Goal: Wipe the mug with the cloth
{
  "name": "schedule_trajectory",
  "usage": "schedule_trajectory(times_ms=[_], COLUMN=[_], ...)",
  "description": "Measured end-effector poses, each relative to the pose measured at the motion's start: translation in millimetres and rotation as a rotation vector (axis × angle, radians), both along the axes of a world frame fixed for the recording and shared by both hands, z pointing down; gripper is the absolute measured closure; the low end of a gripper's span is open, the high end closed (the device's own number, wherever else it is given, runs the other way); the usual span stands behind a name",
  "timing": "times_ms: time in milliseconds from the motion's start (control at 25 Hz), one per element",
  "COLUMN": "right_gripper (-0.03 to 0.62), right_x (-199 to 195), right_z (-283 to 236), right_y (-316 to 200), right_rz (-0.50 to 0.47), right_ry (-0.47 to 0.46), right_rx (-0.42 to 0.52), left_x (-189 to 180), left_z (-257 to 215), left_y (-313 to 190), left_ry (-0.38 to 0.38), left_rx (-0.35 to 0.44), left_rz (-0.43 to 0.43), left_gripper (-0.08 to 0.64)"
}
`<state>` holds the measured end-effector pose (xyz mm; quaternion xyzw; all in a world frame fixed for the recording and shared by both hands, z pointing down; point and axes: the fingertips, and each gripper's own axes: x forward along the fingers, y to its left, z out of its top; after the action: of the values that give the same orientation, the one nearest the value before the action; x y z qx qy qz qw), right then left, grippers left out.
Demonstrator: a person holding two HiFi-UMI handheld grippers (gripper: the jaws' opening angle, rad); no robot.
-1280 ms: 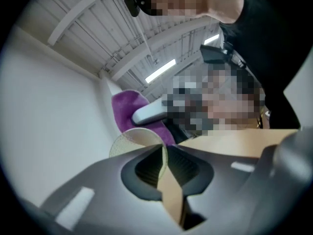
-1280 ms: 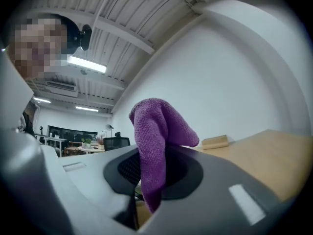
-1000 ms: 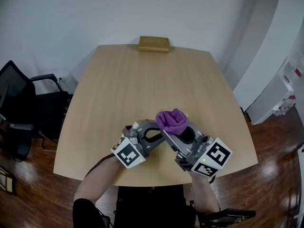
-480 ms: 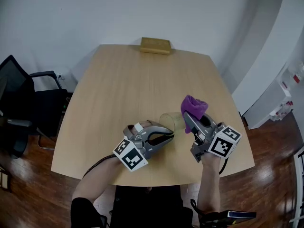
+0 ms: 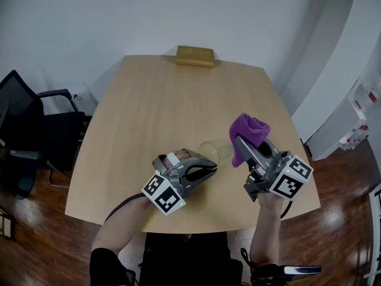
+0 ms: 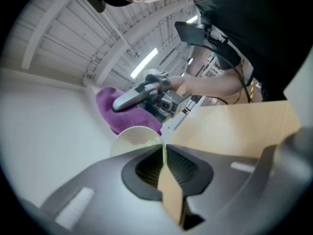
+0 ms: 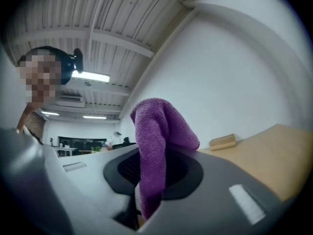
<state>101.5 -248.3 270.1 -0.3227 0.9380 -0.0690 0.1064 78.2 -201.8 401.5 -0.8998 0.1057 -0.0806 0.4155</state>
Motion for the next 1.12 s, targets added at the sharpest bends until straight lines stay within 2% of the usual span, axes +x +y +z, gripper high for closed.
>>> schedule_trajectory(times_ms=[40,120,240,320,440,600,680,760,840,920,1000,1040,1120], right_gripper=[0.535,0.535,0.535,0.535,0.534,0.534,0.534,0.535,0.535,0.535,0.536,0.537,0.537], right_x=[16,33,22,2,-20,-55,-74,-74,-42,4,34,38,32], right_z=[2,17,45,60,60,40,28,5,-20,-32,-23,-16,-10], right_y=[-11,-27,-32,-27,-16,14,41,62,62,45,27,22,22], right_rz=[0.051,0.069,-0.02,-0.085,-0.132,-0.207,-0.305,-0.381,-0.322,-0.176,-0.049,-0.019,-0.024], right_ry=[0.01,0.047,0.095,0.136,0.151,0.161,0.151,0.046,-0.122,-0.275,-0.341,-0.343,-0.337], right_rx=[-0.021,-0.09,-0.182,-0.209,-0.19,-0.067,0.027,0.119,0.188,0.185,0.12,0.091,0.078], left_x=[0,1,3,5,5,1,-7,-23,-47,-70,-86,-91,-96], left_z=[2,7,15,20,24,17,1,-37,-81,-108,-117,-118,-119], left_y=[1,3,7,8,6,5,3,3,3,2,-2,-3,-2], left_ry=[-0.019,-0.054,-0.11,-0.14,-0.149,-0.076,0.045,0.267,0.518,0.703,0.813,0.846,0.874], left_rx=[0.018,0.051,0.098,0.118,0.11,0.023,-0.107,-0.344,-0.612,-0.802,-0.905,-0.936,-0.972], left_rz=[-0.002,-0.002,-0.003,-0.004,-0.004,0.013,0.057,0.175,0.357,0.54,0.658,0.692,0.74], left_gripper=[0.517,0.517,0.517,0.517,0.517,0.514,0.516,0.517,0.517,0.517,0.517,0.515,0.517])
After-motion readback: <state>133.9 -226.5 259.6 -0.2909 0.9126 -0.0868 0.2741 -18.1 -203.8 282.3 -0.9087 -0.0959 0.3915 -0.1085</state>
